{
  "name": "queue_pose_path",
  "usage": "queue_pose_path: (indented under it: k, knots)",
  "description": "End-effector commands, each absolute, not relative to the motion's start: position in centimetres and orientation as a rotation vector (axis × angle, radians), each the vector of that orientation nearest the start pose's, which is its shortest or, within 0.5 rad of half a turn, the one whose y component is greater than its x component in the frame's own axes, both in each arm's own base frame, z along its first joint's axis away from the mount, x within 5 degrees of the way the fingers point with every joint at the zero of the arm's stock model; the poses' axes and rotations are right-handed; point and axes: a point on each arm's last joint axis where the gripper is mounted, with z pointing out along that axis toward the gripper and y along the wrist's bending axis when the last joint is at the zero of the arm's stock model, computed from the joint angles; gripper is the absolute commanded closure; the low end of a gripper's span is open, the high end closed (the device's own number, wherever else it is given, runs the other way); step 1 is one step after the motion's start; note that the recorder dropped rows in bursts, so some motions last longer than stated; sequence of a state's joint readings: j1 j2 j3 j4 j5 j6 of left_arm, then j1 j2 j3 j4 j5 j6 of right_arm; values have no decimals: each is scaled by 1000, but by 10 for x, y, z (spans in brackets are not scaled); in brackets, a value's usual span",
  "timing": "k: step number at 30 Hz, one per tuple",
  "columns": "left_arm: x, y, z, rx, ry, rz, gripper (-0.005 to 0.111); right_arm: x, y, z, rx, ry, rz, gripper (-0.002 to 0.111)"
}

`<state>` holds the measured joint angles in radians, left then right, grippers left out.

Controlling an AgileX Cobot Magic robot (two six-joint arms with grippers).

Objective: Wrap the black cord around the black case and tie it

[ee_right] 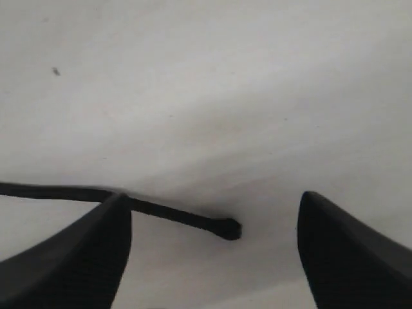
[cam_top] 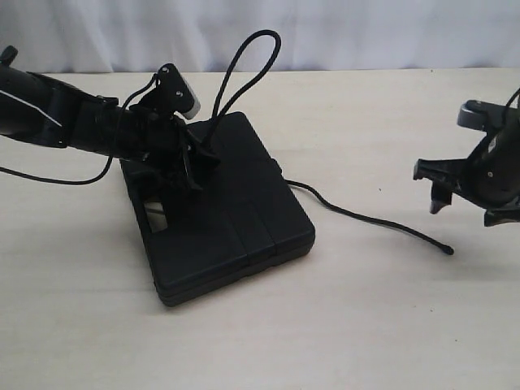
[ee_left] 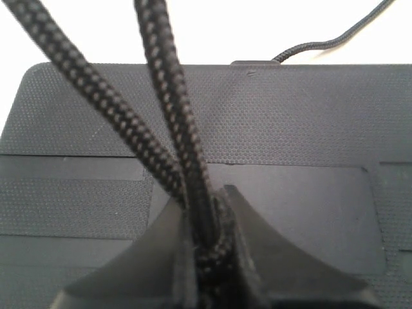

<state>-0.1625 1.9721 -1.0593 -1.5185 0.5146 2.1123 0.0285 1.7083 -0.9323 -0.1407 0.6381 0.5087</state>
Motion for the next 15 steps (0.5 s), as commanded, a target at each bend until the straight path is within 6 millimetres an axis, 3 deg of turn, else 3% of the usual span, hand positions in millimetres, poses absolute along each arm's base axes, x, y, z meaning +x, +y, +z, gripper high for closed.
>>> queue_pose_path:
  k: [1,3,9,15]
  knots:
    - [372,-108,141,1095,2032,-407,107,307,-10,157,612,2922,-246,50]
    - [371,-109,141,1100,2024,-426,107,315,-9,155,677,2903,-227,50]
    - [371,-110,141,1101,2022,-431,107,333,5,134,863,2765,61,50]
    - [371,-110,141,1101,2022,-431,107,341,29,134,736,2737,119,50]
